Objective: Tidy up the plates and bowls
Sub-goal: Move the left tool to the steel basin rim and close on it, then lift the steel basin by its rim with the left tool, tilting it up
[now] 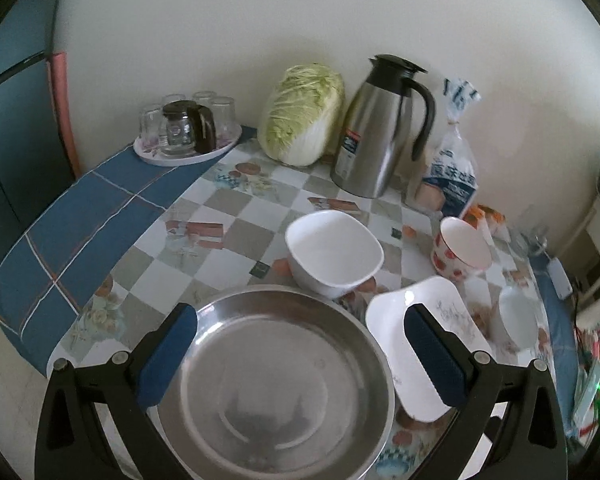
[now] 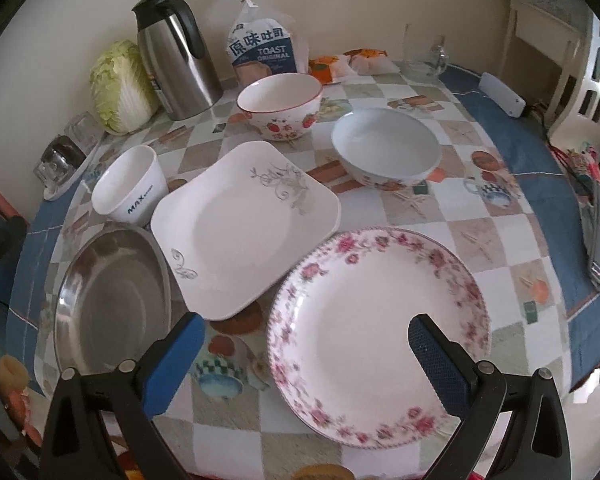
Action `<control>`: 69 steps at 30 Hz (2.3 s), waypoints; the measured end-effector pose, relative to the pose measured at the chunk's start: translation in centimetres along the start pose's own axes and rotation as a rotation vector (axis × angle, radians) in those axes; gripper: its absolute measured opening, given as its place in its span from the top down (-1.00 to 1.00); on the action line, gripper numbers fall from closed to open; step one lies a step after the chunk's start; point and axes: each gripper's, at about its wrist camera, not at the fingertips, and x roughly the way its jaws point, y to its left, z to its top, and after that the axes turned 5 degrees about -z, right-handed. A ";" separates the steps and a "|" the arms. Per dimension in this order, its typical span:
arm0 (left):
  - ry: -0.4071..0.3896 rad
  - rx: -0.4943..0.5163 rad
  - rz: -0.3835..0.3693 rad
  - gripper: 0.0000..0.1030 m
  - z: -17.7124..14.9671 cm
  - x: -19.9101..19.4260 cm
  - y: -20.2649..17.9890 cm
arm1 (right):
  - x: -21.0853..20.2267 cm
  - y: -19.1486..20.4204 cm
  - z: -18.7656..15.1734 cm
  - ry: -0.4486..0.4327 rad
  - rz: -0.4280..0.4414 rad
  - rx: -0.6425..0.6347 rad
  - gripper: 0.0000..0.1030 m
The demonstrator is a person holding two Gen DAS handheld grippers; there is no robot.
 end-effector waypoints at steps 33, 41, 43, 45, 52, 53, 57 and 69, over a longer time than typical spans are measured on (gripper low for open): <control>0.189 -0.300 0.261 -1.00 -2.1 5.0 12.5 | 3.1 7.3 -1.1 0.004 0.249 -0.093 -1.00; 0.255 -0.364 0.271 -1.00 -3.1 6.1 14.9 | 3.8 9.1 -1.9 0.054 0.313 -0.112 -0.71; 0.273 -0.337 0.274 -1.00 -3.3 6.5 14.5 | 4.0 9.4 -2.2 0.069 0.320 -0.115 -0.66; 0.291 -0.328 0.260 -0.99 -3.4 7.2 14.3 | 4.3 9.6 -2.4 0.068 0.321 -0.115 -0.63; 0.363 -0.306 0.251 -0.62 -4.2 8.8 13.9 | 6.1 9.8 -2.7 0.131 0.334 -0.100 -0.44; 0.373 -0.302 0.251 -0.58 -4.3 9.1 13.9 | 6.3 9.8 -2.7 0.137 0.336 -0.100 -0.36; 0.399 -0.295 0.255 -0.36 -4.6 9.8 13.9 | 6.6 9.9 -2.7 0.148 0.333 -0.098 0.07; 0.392 -0.231 0.272 -0.34 -4.2 11.8 12.8 | 8.0 9.6 -2.1 0.160 0.283 -0.100 0.53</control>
